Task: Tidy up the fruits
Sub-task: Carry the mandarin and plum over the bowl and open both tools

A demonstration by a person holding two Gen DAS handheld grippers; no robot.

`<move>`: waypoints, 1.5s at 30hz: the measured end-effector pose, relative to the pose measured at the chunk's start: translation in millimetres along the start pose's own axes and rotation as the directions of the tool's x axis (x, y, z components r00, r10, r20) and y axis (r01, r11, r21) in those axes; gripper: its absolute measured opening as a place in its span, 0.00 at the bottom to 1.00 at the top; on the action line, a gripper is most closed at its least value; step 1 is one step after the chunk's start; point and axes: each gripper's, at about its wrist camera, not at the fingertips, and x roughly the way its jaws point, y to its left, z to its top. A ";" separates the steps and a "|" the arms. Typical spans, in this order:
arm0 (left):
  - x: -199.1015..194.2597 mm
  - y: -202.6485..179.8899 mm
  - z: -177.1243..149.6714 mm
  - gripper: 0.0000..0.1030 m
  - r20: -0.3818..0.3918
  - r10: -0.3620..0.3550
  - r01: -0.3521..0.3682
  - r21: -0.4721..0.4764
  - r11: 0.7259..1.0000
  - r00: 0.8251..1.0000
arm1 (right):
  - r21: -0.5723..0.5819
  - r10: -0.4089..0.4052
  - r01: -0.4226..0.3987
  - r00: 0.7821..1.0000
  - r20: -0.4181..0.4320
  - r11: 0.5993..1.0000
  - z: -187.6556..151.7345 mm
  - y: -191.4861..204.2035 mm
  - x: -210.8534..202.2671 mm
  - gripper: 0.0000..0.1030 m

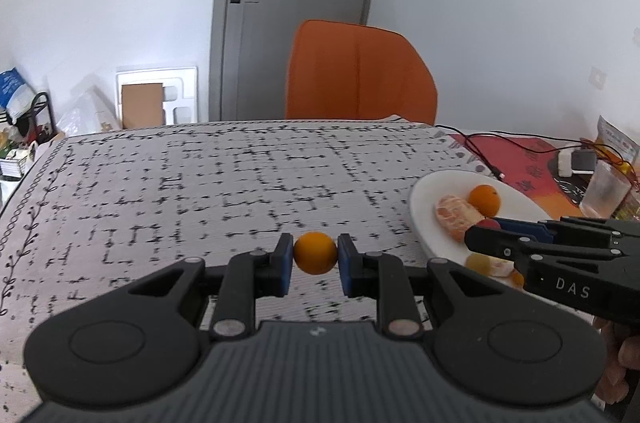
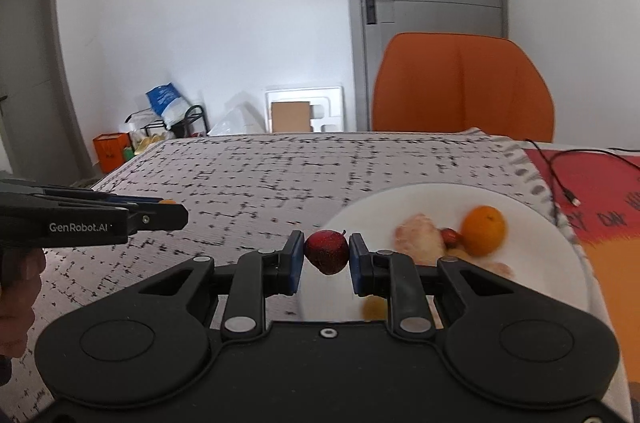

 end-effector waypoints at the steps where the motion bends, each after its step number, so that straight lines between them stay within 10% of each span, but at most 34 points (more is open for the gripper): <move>1: 1.3 -3.1 0.3 0.21 0.000 -0.005 0.005 0.003 1.000 1.000 | 0.007 -0.008 0.008 1.000 0.000 1.000 -1.9 -4.8 -2.2 0.22; 45: 40.6 -100.1 10.8 0.26 -0.027 -0.109 0.112 0.146 0.983 0.994 | 0.210 -0.083 0.070 0.995 0.056 0.975 -37.9 -95.3 -65.9 0.34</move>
